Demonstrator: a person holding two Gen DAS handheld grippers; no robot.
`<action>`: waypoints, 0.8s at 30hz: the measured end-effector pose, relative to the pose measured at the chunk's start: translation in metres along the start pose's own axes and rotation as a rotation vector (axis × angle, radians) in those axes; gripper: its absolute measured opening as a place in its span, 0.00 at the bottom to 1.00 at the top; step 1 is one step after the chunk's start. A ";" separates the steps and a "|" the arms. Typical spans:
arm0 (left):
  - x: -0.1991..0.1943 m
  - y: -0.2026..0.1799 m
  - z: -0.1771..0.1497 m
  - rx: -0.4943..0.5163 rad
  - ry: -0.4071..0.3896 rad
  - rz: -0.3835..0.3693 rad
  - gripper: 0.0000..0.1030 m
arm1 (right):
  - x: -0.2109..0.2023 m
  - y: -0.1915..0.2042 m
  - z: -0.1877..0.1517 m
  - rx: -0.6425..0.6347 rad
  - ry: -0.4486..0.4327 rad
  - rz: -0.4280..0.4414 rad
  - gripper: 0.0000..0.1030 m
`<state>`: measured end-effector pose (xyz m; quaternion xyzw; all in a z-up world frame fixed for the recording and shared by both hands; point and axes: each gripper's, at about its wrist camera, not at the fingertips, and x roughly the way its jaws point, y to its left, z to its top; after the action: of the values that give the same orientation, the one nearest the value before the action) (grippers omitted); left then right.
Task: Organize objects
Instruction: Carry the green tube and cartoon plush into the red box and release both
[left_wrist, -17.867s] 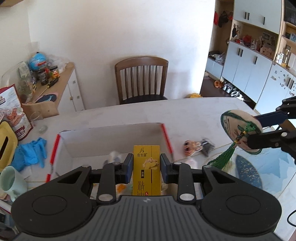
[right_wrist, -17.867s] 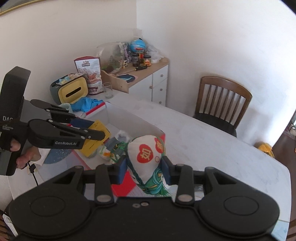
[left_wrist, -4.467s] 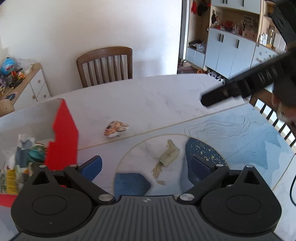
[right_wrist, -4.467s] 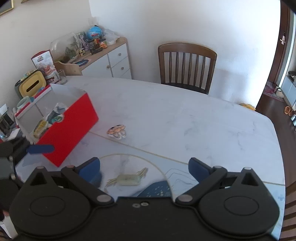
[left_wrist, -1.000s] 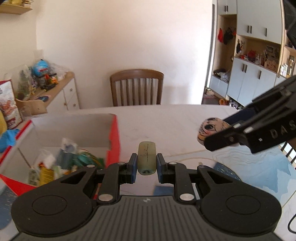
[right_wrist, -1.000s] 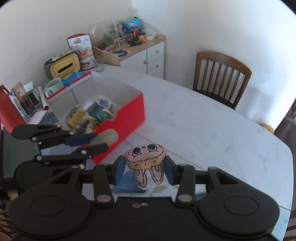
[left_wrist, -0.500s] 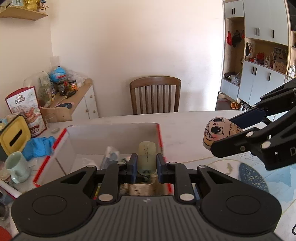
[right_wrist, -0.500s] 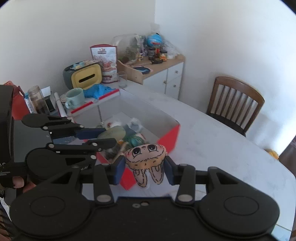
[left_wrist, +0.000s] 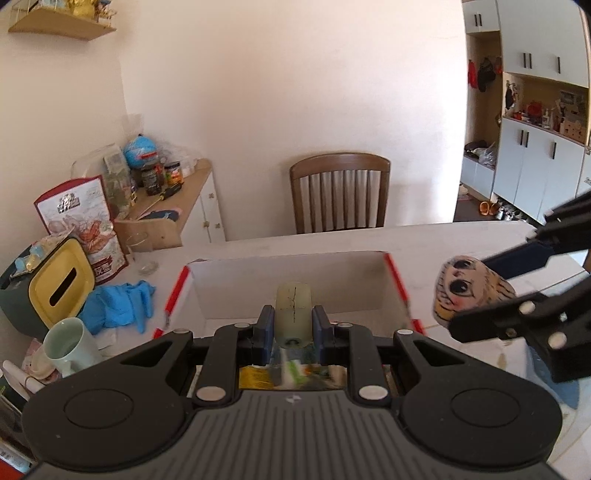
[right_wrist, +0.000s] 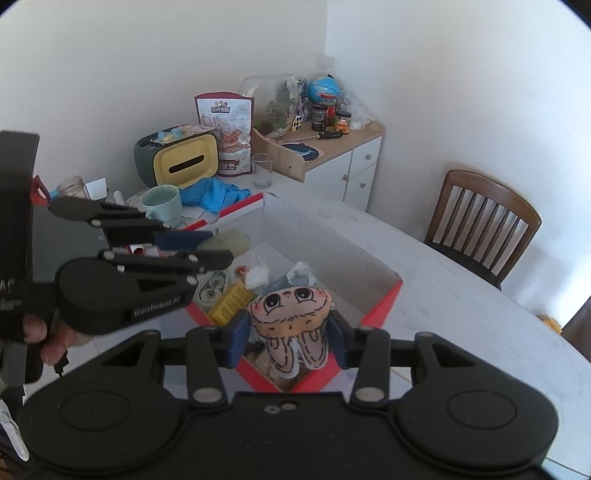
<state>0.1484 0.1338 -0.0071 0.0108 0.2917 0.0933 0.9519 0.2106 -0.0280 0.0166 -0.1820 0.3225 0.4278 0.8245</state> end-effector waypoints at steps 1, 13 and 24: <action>0.004 0.006 0.000 -0.002 0.007 0.002 0.20 | 0.005 0.001 0.001 0.000 0.002 -0.003 0.42; 0.076 0.057 -0.006 -0.030 0.126 -0.010 0.20 | 0.082 -0.010 0.002 0.061 0.098 -0.031 0.43; 0.127 0.062 -0.014 0.001 0.203 -0.014 0.20 | 0.136 -0.012 0.005 0.120 0.145 -0.068 0.43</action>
<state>0.2335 0.2175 -0.0845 -0.0004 0.3870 0.0872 0.9180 0.2804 0.0480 -0.0736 -0.1734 0.4002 0.3652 0.8224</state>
